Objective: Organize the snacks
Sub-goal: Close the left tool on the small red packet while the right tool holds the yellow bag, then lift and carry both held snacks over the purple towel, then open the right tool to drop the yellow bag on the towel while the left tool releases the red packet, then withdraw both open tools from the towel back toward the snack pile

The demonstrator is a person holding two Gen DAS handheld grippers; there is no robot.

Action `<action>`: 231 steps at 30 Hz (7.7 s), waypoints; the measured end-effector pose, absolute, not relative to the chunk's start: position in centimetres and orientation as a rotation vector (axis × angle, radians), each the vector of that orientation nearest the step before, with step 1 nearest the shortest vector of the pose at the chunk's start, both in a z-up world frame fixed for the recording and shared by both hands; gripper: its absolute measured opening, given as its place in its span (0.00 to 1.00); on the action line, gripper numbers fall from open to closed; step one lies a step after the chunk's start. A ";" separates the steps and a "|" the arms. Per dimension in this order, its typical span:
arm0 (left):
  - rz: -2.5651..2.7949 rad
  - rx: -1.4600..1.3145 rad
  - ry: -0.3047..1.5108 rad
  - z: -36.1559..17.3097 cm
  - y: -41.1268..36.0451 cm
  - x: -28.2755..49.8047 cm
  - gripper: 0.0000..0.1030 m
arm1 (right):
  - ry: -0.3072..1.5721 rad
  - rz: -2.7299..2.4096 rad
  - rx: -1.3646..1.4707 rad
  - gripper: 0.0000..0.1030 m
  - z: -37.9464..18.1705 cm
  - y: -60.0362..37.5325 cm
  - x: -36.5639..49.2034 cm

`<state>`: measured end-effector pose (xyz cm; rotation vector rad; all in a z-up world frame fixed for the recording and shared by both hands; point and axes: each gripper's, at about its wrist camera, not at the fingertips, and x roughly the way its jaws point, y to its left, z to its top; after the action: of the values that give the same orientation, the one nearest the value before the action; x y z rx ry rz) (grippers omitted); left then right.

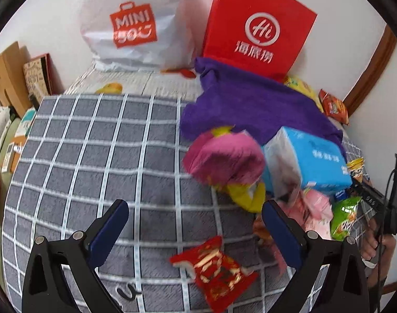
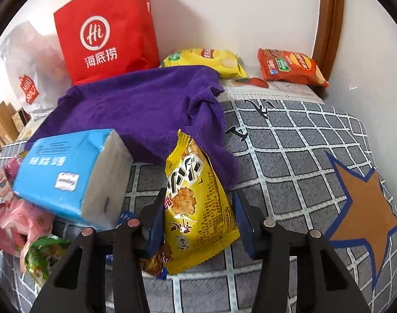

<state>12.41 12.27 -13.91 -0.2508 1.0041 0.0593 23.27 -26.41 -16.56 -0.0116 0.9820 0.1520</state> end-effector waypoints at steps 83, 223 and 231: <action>-0.252 -0.216 0.883 -1.9 4.6 26.2 0.37 | 0.845 0.315 0.008 0.46 -3.4 -16.6 32.9; -0.189 -0.115 0.943 -2.8 4.1 19.0 0.61 | 0.954 0.285 0.017 0.62 -5.1 -19.5 19.5; -0.144 -0.203 1.011 -6.1 6.3 15.6 0.61 | 0.946 0.342 -0.044 0.62 -5.8 -17.5 15.7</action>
<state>15.65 6.28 -6.07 -0.2034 1.0112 -0.1436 15.74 -17.50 -5.81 -0.0437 0.9456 0.3422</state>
